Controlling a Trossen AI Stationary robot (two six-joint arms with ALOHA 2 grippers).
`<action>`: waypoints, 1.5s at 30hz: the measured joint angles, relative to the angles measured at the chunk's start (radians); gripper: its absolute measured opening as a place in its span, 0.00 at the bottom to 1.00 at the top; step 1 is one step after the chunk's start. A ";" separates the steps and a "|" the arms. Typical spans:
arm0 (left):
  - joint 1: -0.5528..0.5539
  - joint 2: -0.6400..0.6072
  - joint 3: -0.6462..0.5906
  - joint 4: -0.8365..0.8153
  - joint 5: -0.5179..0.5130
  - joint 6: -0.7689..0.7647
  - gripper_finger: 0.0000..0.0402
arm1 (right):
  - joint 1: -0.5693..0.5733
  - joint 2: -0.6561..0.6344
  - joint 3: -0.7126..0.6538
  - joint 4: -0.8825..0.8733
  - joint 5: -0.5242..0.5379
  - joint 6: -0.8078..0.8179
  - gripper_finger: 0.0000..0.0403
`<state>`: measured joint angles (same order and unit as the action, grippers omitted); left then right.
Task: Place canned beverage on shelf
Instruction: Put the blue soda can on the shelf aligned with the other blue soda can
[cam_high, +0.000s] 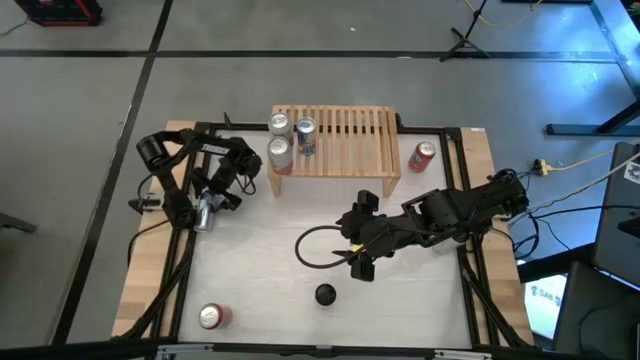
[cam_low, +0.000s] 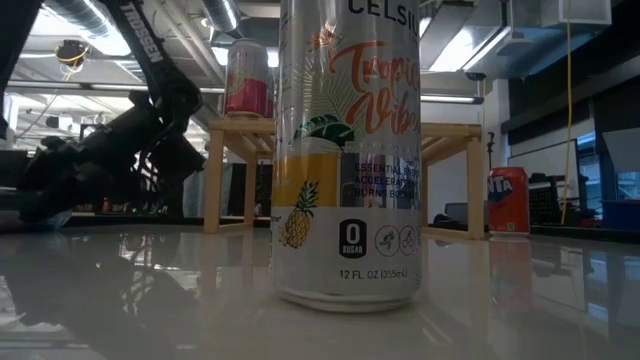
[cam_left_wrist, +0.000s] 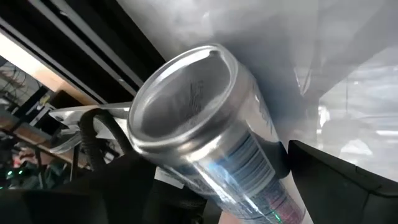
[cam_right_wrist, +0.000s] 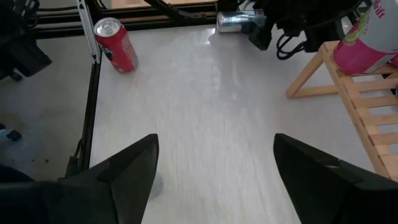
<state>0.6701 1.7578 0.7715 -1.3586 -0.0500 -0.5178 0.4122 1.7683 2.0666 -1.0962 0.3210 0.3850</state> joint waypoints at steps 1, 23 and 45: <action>0.000 0.011 0.000 0.000 0.001 0.001 0.83 | 0.000 0.000 0.000 0.000 0.000 0.000 0.76; -0.013 0.020 -0.005 0.012 0.195 0.091 0.57 | 0.000 0.000 0.000 0.000 0.000 0.000 0.76; -0.113 -0.573 -0.004 0.004 0.223 -0.072 0.57 | 0.000 0.000 0.000 -0.005 0.000 -0.027 0.76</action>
<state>0.5573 1.1845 0.7673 -1.3548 0.1727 -0.5895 0.4121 1.7683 2.0666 -1.1007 0.3210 0.3580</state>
